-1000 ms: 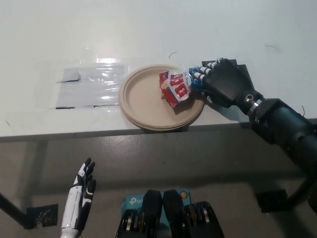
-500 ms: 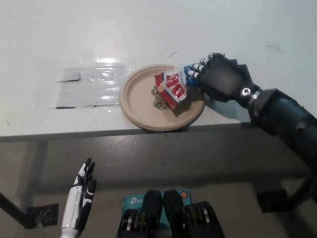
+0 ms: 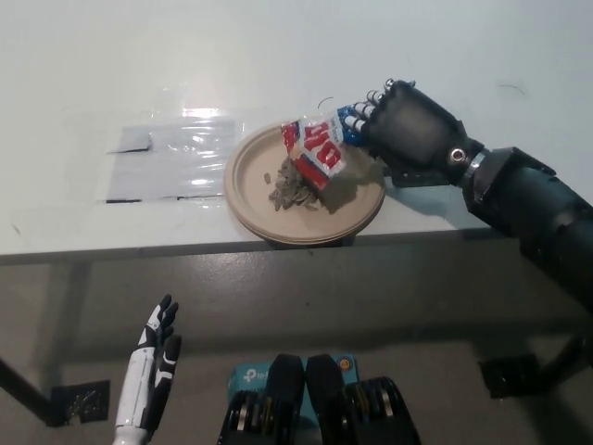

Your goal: The robot picks up a small bag of sunflower seeds on the right hand side and take it to the empty plate on the left hand side then pours some sunflower seeds on to the plate.

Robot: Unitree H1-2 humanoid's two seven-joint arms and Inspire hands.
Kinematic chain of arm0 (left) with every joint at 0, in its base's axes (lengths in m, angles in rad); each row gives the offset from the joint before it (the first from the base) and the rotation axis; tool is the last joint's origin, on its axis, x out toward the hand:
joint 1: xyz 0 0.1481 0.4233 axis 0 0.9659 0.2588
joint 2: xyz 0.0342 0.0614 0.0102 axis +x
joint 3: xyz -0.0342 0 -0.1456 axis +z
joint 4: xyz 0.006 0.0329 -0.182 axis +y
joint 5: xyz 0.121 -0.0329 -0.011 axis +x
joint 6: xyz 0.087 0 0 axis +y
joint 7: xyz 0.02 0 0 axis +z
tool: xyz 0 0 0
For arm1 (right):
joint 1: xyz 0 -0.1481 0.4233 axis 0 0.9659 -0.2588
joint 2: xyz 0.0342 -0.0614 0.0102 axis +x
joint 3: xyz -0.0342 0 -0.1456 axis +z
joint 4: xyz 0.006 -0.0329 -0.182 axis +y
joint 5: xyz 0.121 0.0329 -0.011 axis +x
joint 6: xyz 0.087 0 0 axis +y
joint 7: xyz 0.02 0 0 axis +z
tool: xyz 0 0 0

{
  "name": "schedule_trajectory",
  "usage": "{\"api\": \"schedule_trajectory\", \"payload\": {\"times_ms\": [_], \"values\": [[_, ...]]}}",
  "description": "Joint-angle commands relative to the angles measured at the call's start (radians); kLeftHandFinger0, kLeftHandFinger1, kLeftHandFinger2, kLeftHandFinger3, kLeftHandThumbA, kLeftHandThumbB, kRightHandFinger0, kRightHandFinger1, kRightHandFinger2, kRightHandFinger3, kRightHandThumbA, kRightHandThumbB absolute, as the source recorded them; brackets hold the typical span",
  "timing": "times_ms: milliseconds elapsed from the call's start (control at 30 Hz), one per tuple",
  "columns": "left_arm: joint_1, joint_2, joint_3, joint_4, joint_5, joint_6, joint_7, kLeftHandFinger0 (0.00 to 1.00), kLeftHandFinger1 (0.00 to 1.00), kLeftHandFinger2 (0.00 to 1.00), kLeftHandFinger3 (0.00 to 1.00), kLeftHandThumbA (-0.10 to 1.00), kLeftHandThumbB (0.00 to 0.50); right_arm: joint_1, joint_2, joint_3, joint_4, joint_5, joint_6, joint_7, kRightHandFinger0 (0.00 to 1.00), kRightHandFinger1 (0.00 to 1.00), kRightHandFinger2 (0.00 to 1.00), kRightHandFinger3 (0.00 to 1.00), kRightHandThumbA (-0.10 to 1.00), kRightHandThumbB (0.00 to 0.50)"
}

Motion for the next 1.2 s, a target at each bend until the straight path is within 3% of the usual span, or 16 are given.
{"api": "schedule_trajectory", "payload": {"times_ms": [0, 100, 167, 300, 367, 500, 533, 633, 700, 733, 800, 867, 900, 967, 1100, 1167], "values": [[-0.013, 0.007, -0.002, -0.004, 0.004, -0.048, 0.024, 1.00, 1.00, 1.00, 1.00, 1.00, 0.148, -0.019, -0.017, -0.092, -0.022, 0.097, -0.049, 0.023, 0.00, 0.00, 0.35, 0.06, -0.10, 0.229], [-0.008, 0.006, -0.004, -0.013, 0.006, -0.040, 0.021, 1.00, 1.00, 1.00, 1.00, 1.00, 0.144, 0.020, -0.007, -0.142, -0.015, 0.117, -0.036, 0.021, 0.00, 0.00, 0.37, 0.03, -0.10, 0.214], [-0.006, 0.005, -0.002, -0.013, 0.000, -0.041, 0.020, 1.00, 1.00, 1.00, 1.00, 1.00, 0.145, 0.052, 0.000, -0.172, -0.004, 0.128, -0.061, -0.030, 0.00, 0.00, 0.39, 0.00, -0.10, 0.276], [-0.004, 0.003, 0.000, -0.006, -0.004, -0.050, 0.023, 1.00, 1.00, 1.00, 1.00, 1.00, 0.140, 0.091, 0.008, -0.209, 0.004, 0.142, -0.079, -0.043, 0.00, 0.00, 0.36, 0.00, -0.10, 0.265], [-0.001, 0.003, 0.000, -0.008, -0.005, -0.048, 0.023, 1.00, 1.00, 1.00, 1.00, 1.00, 0.142, 0.114, 0.015, -0.233, 0.012, 0.159, -0.090, -0.048, 0.00, 0.00, 0.44, 0.02, -0.10, 0.218], [0.005, 0.000, 0.000, -0.018, -0.001, -0.038, 0.023, 1.00, 1.00, 1.00, 1.00, 1.00, 0.147, 0.145, 0.022, -0.268, 0.021, 0.177, -0.085, -0.049, 0.00, 0.03, 0.75, 0.06, -0.10, 0.176], [0.005, -0.001, 0.000, -0.016, -0.006, -0.042, 0.021, 1.00, 1.00, 1.00, 1.00, 1.00, 0.146, 0.150, 0.024, -0.274, 0.022, 0.181, -0.083, -0.047, 0.00, 0.12, 0.84, 0.09, -0.10, 0.169], [0.006, -0.002, 0.002, -0.015, -0.007, -0.042, 0.025, 1.00, 1.00, 1.00, 1.00, 1.00, 0.147, 0.165, 0.026, -0.296, 0.031, 0.198, -0.105, -0.054, 0.00, 0.35, 0.90, 0.21, -0.10, 0.165], [0.001, -0.002, 0.003, -0.005, -0.002, -0.055, 0.031, 1.00, 1.00, 1.00, 1.00, 1.00, 0.139, 0.174, 0.022, -0.314, 0.032, 0.212, -0.125, -0.051, 0.00, 0.37, 0.89, 0.42, -0.10, 0.132], [0.002, -0.003, 0.003, -0.004, -0.006, -0.057, 0.030, 1.00, 1.00, 1.00, 1.00, 1.00, 0.140, 0.175, 0.021, -0.317, 0.032, 0.214, -0.130, -0.053, 0.00, 0.38, 0.88, 0.46, -0.10, 0.132], [0.005, -0.004, 0.004, -0.008, -0.004, -0.046, 0.029, 1.00, 1.00, 1.00, 1.00, 1.00, 0.157, 0.176, 0.018, -0.325, 0.030, 0.221, -0.131, -0.054, 0.00, 0.44, 0.91, 0.63, -0.10, 0.180], [0.006, -0.004, 0.003, -0.008, 0.006, -0.047, 0.034, 1.00, 1.00, 1.00, 1.00, 1.00, 0.150, 0.174, 0.012, -0.323, 0.029, 0.215, -0.120, -0.076, 0.00, 0.48, 0.91, 0.69, -0.10, 0.223], [0.007, -0.005, 0.002, -0.009, 0.004, -0.047, 0.033, 1.00, 1.00, 1.00, 1.00, 1.00, 0.151, 0.174, 0.007, -0.326, 0.029, 0.219, -0.128, -0.086, 0.00, 0.49, 0.89, 0.70, -0.10, 0.201], [0.009, -0.006, 0.002, -0.005, 0.004, -0.053, 0.033, 1.00, 1.00, 1.00, 1.00, 1.00, 0.154, 0.174, 0.000, -0.340, 0.027, 0.235, -0.145, -0.085, 0.00, 0.35, 0.87, 0.73, -0.10, 0.147], [0.010, -0.005, 0.003, 0.004, 0.006, -0.061, 0.037, 1.00, 1.00, 1.00, 1.00, 1.00, 0.154, 0.168, -0.013, -0.349, 0.028, 0.233, -0.149, -0.152, 0.00, 0.17, 0.79, 0.66, -0.10, 0.162], [0.011, -0.005, 0.002, 0.003, 0.006, -0.058, 0.036, 1.00, 1.00, 1.00, 1.00, 1.00, 0.161, 0.166, -0.019, -0.366, 0.027, 0.253, -0.174, -0.158, 0.00, 0.19, 0.86, 0.74, -0.10, 0.141]]}}
